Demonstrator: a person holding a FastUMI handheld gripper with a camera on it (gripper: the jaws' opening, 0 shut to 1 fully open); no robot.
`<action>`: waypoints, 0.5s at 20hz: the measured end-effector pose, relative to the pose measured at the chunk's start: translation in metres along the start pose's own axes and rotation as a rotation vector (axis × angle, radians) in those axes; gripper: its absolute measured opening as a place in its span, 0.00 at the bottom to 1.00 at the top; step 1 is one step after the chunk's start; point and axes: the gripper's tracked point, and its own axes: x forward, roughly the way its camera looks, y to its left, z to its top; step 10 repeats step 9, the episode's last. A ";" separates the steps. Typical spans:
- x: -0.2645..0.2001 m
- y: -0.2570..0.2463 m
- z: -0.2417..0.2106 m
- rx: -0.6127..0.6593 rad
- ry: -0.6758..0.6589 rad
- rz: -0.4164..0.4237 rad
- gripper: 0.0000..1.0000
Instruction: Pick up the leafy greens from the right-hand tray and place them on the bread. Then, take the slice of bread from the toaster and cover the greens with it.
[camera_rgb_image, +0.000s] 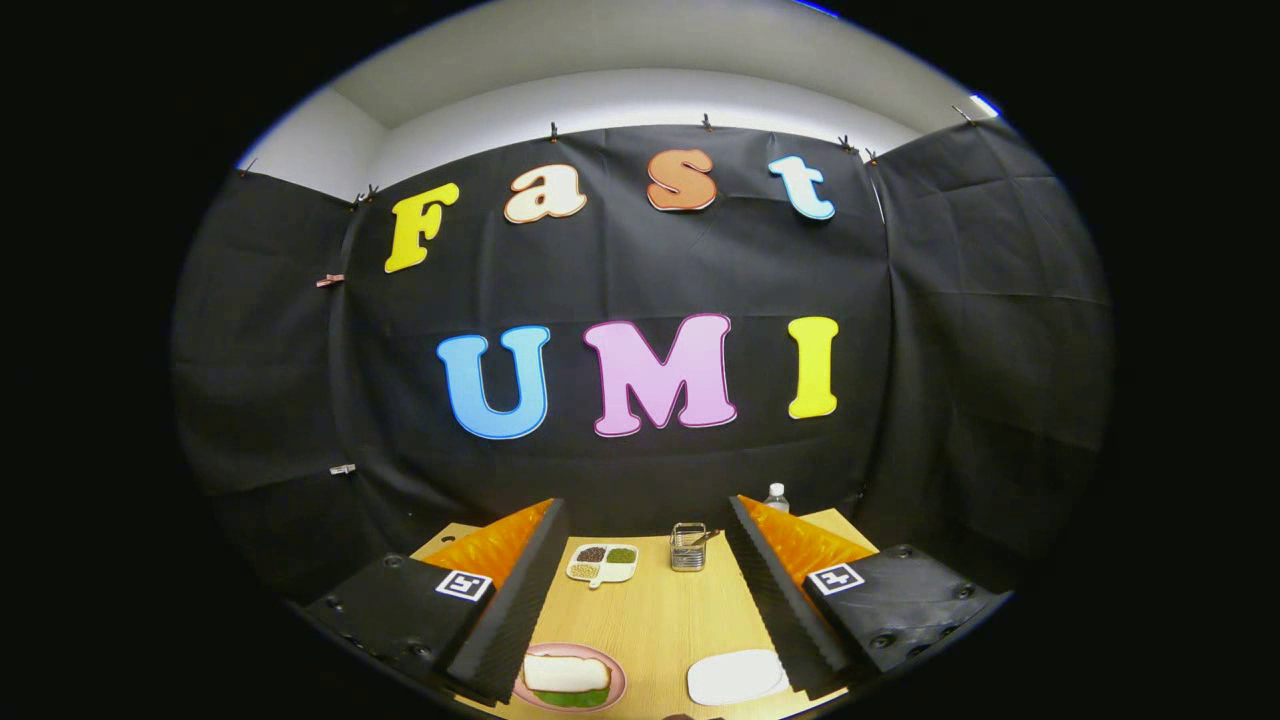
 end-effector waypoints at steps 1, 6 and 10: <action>0.002 0.000 0.000 0.003 0.002 0.001 0.98; 0.008 0.001 -0.009 -0.015 0.027 -0.002 0.98; 0.011 0.003 -0.014 -0.012 0.044 0.001 0.99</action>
